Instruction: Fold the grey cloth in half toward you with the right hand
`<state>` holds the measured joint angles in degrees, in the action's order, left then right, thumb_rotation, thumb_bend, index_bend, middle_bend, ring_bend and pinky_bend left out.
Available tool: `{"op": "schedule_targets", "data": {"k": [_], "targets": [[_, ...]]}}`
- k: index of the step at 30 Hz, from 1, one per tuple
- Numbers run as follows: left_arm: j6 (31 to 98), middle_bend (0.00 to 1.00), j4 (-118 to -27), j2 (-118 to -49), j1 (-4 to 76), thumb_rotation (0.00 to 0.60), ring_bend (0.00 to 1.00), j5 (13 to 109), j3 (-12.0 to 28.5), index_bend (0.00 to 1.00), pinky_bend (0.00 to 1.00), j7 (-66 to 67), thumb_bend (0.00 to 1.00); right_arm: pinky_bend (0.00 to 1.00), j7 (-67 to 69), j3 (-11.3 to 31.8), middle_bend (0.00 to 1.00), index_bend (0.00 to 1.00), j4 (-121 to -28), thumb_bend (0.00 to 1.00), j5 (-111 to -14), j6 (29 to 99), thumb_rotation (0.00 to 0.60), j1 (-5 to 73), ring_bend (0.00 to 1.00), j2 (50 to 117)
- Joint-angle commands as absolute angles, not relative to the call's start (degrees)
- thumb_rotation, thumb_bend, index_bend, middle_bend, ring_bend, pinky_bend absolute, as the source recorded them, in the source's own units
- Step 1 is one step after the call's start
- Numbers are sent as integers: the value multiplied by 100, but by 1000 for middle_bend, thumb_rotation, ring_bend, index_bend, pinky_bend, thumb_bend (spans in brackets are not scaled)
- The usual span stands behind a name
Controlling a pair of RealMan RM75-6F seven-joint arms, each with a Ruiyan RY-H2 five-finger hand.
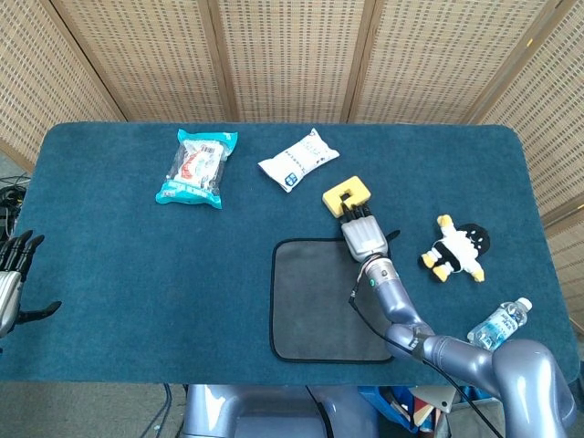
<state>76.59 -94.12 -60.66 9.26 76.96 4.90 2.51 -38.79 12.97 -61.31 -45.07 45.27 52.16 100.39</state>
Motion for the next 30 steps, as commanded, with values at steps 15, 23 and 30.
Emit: {"op": "schedule_targets", "data": {"k": [15, 23, 30], "targets": [[7663, 0, -9415, -6079, 937, 600, 0, 7686, 476, 0, 0, 281, 162, 0, -3754, 1168, 0, 486, -6185, 458, -4594, 4620, 600, 5197, 0, 10078], [7662, 0, -9411, -6086, 943, 600, 0, 7673, 477, 0, 0, 289, 161, 0, -3672, 1166, 0, 550, -6097, 520, -4575, 4625, 600, 5185, 0, 10095], [7656, 0, -9414, -6090, 951, 600, 0, 7671, 472, 0, 0, 305, 161, 0, -3536, 1151, 0, 597, -6135, 521, -4700, 4665, 600, 5156, 0, 10065]]}}
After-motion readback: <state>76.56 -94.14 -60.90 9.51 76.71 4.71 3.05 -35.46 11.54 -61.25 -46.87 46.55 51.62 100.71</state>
